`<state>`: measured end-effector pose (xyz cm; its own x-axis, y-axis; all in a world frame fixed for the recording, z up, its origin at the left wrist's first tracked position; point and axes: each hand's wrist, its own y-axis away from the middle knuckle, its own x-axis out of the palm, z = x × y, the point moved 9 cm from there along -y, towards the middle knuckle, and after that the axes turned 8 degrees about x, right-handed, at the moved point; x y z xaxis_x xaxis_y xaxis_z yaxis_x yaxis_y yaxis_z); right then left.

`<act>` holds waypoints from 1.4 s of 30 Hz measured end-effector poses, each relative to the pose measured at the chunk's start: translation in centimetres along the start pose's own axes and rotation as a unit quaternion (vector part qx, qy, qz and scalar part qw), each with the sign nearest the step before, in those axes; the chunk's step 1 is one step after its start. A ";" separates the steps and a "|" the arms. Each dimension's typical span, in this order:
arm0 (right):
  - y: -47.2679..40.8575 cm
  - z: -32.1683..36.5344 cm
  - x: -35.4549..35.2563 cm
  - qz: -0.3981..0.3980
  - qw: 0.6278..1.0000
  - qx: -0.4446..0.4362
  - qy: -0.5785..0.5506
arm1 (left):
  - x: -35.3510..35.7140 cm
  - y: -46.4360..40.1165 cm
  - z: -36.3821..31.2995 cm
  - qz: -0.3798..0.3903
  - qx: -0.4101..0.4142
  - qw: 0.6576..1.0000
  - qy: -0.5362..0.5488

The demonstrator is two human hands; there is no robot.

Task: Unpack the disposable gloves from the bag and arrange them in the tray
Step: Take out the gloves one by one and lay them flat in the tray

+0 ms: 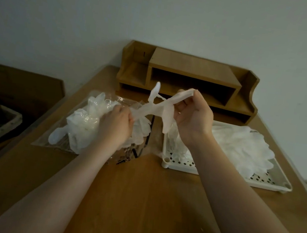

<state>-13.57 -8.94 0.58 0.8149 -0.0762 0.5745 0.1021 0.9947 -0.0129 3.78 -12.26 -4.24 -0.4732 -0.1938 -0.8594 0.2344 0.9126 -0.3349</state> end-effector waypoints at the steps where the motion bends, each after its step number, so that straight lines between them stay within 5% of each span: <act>1: 0.0 -0.3 -0.6 -0.019 0.999 0.017 -0.021 | 0.1 0.0 -0.2 0.010 0.003 1.000 -0.002; 8: 0.9 -2.3 -2.0 -0.015 0.994 0.104 0.014 | -3.2 0.9 -8.0 0.005 0.222 0.961 0.167; 12: 1.4 -2.4 -2.4 -0.031 0.984 0.083 0.154 | -2.8 1.0 -7.7 -0.017 0.212 0.964 0.162; 16: 2.5 -2.2 -0.8 0.049 0.907 0.030 0.418 | -6.9 1.2 -7.7 -0.144 0.194 0.943 0.227; 20: 3.1 -2.6 1.7 0.115 0.835 -0.029 0.536 | -7.8 1.8 -9.4 -0.114 0.196 0.911 0.344; 22: 2.8 -2.4 1.5 0.108 0.878 -0.019 0.466 | -7.2 2.1 -10.1 -0.079 0.204 0.890 0.400; 25: 2.5 -1.9 0.2 0.124 0.967 0.047 0.218 | -6.6 1.8 -9.7 -0.058 0.202 0.883 0.420; 27: 2.8 -1.0 -0.4 0.153 0.982 0.073 0.080 | -5.4 1.5 -9.0 -0.020 0.170 0.895 0.411; 32: 4.3 0.1 -0.4 0.271 0.953 0.127 -0.050 | -2.1 2.1 -10.0 0.131 0.108 0.879 0.446; 42: 6.5 2.9 -3.7 0.353 0.922 0.156 0.009 | -1.7 2.4 -12.7 0.166 0.003 0.714 0.680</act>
<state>-17.52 -2.01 0.75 0.6246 0.6005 0.4994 -0.6255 0.7675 -0.1406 -5.63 -5.20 1.29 -0.7773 0.5650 0.2767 0.5270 0.8250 -0.2041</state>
